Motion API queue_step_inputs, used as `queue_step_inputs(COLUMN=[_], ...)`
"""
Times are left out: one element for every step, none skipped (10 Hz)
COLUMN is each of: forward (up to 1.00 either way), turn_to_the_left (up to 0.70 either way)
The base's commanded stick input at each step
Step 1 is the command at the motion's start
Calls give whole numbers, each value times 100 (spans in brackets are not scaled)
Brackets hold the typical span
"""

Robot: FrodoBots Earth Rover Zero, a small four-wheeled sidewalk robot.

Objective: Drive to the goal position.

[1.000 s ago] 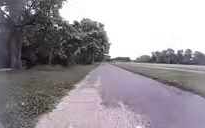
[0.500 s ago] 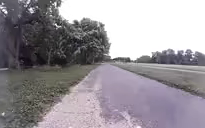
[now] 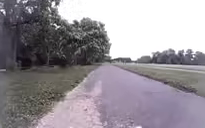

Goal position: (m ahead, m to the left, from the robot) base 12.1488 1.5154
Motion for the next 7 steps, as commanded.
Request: queue_step_inputs(forward=[70, 70, 70, 70, 70, 70, 70], turn_to_the_left=[-1, -1, -1, -1, -1, -6, -11])
